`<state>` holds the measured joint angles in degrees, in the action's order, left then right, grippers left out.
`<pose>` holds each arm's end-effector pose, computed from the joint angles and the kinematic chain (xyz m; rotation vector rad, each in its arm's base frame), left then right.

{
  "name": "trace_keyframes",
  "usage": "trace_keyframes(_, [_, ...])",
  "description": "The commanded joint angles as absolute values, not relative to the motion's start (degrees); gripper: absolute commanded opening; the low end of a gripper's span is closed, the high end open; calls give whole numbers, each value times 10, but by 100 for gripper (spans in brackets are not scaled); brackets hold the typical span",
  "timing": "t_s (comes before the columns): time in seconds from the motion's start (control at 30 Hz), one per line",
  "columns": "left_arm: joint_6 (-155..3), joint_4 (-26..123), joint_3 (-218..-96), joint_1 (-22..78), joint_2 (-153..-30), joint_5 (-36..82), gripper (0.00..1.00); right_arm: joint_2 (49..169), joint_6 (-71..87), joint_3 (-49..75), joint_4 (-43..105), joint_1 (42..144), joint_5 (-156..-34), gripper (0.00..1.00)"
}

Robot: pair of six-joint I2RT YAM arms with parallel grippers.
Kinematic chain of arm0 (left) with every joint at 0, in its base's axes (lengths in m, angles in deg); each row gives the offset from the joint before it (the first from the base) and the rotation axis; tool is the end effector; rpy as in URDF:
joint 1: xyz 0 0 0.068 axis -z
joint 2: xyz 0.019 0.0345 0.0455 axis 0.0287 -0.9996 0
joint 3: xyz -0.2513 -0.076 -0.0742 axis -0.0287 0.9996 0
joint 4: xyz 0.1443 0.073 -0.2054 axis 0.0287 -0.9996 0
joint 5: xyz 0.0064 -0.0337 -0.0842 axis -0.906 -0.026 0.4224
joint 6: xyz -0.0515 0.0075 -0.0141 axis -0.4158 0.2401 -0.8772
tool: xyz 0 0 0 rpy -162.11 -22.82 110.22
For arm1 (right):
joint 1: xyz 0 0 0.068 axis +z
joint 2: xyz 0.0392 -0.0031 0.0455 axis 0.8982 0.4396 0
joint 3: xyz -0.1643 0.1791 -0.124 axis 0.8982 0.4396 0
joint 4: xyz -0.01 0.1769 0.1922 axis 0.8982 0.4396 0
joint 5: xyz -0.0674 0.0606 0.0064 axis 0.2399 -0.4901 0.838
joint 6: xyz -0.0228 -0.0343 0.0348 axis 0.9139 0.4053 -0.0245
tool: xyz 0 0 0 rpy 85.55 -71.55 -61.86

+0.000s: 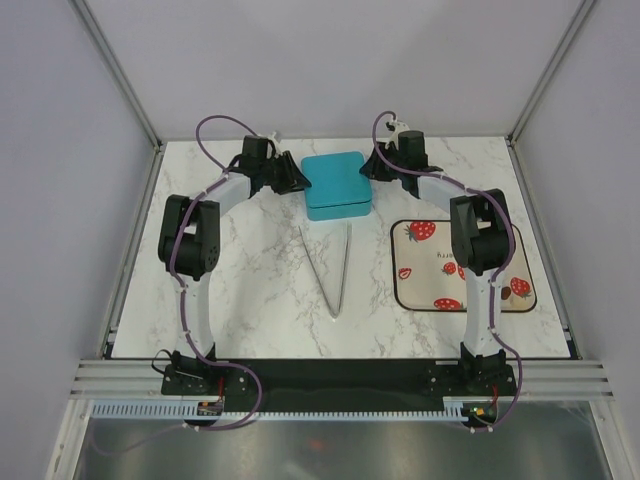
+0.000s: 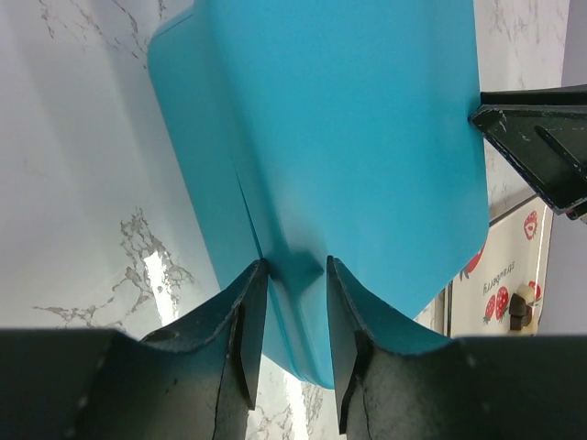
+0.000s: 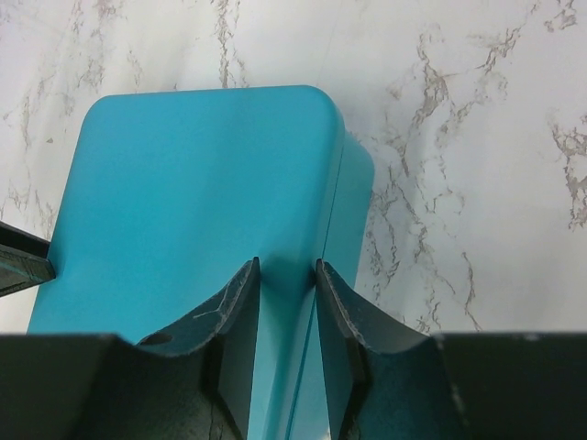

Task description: Pack the chocolate

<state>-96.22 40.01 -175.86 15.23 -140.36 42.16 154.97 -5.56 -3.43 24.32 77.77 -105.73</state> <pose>0.4702 -0.1304 0.1829 -0.1002 2.3454 -0.9516 0.4908 0.1324 0.1812 -0.0833 2.1204 0.6904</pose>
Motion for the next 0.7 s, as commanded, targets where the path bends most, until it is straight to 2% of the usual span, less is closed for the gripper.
trace_keyframes(0.0, [-950, 419, -1766, 158, -1400, 425, 40, 1558, -57, -38, 225, 781, -1078, 37])
trace_keyframes(0.2, [-947, 419, -1755, 158, -1389, 419, 41, 1541, -59, -9, 215, 780, -1075, 39])
trace_keyframes(0.37, [-942, 412, -1752, 157, -1388, 414, 47, 1533, -57, 6, 215, 780, -1067, 42])
trace_keyframes(0.5, [-941, 407, -1747, 158, -1378, 414, 50, 1523, -54, 5, 226, 779, -1061, 48])
trace_keyframes(0.67, [-940, 389, -1742, 158, -1367, 406, 52, 1512, -51, 4, 239, 777, -1065, 46])
